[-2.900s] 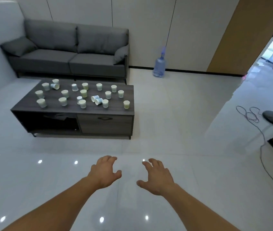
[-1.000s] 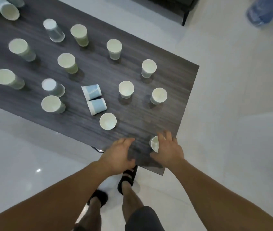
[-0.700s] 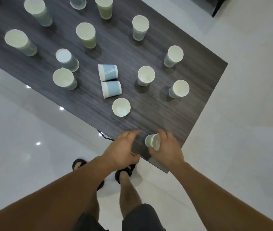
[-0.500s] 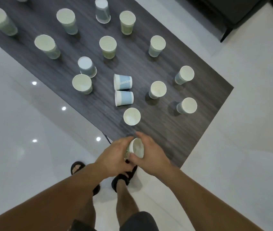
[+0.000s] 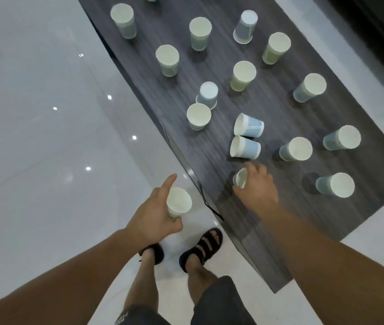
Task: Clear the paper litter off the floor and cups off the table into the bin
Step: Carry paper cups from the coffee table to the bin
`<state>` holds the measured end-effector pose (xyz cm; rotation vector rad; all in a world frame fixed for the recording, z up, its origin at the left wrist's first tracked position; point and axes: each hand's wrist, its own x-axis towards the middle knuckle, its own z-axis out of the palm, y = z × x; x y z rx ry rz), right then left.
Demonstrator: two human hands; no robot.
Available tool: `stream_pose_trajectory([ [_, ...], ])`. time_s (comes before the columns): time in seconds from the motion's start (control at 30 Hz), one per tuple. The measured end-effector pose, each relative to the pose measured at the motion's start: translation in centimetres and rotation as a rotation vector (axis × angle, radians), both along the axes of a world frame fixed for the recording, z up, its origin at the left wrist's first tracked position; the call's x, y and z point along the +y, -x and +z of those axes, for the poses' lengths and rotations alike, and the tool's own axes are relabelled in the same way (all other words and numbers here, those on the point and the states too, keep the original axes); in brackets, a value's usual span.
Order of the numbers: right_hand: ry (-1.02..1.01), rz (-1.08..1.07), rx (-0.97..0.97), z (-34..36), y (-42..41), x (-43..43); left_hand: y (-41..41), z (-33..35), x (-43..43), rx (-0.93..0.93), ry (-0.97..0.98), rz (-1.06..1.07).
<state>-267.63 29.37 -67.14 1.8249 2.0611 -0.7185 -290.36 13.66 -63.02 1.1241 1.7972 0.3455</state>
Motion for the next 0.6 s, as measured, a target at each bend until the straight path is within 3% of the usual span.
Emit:
stream_pose_trajectory([
  [0.13,0.057,0.016,0.007,3.1,0.8,-1.2,0.6,2.8,0.7,0.068,-0.032,0.013],
  [0.33,-0.017,0.067,0.133,13.4,2.4,-2.5,1.2,11.3,4.8,0.153,-0.167,0.017],
  [0.6,-0.093,-0.022,0.158,22.3,1.3,-6.1,0.0,18.8,6.6,0.130,-0.290,-0.165],
])
